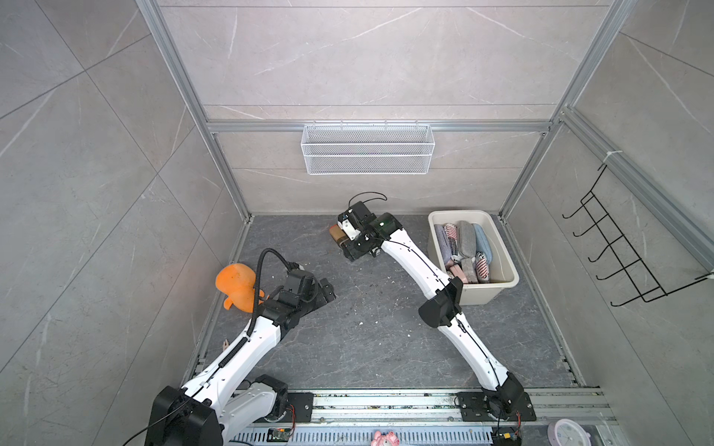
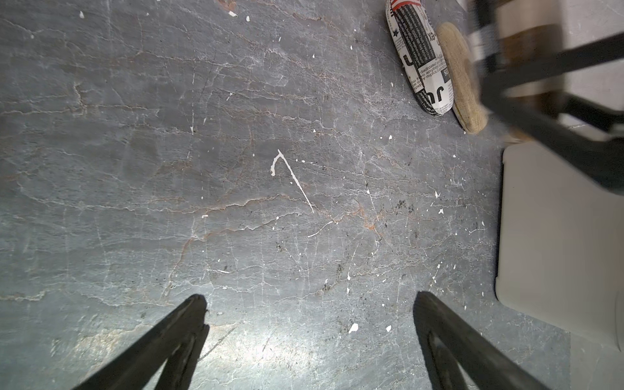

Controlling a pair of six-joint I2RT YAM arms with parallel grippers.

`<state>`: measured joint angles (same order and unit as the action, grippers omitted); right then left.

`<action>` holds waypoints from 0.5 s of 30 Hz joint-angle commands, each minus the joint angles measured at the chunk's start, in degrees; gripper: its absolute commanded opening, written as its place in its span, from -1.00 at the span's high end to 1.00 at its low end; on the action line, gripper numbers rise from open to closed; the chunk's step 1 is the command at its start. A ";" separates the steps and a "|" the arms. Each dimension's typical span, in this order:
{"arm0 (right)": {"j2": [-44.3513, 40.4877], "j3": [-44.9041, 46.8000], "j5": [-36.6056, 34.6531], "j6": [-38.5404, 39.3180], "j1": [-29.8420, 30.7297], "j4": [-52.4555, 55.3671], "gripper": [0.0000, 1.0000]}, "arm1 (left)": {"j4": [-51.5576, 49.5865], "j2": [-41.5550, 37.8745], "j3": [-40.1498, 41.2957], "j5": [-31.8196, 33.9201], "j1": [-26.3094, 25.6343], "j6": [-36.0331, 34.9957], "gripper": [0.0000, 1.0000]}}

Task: Put the glasses cases into the storage boxes
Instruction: Pick up the glasses case at the center of the board.

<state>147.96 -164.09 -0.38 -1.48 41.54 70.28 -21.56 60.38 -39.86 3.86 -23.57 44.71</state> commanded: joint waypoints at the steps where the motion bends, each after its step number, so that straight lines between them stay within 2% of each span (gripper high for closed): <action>1: -10.00 11.38 0.38 1.34 -1.40 -4.64 -0.13 | 0.69 -0.40 -1.50 -1.22 0.26 -1.26 -0.96; 5: -21.43 28.68 -1.02 1.48 -2.88 -11.09 -0.17 | 2.00 -1.62 -0.16 -1.14 0.12 -1.49 -0.96; 9: -26.89 31.61 -4.88 0.75 -3.82 -7.99 -0.15 | 3.17 -1.19 0.13 -2.11 0.11 -1.64 -0.95; 15: -40.69 49.26 -6.19 -2.23 -5.50 -15.32 -0.15 | 6.45 0.65 -0.26 -5.07 0.11 -1.36 -0.92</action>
<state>113.69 -118.78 -4.75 -1.91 36.80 58.94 -18.57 60.36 -39.70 1.17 -23.59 44.56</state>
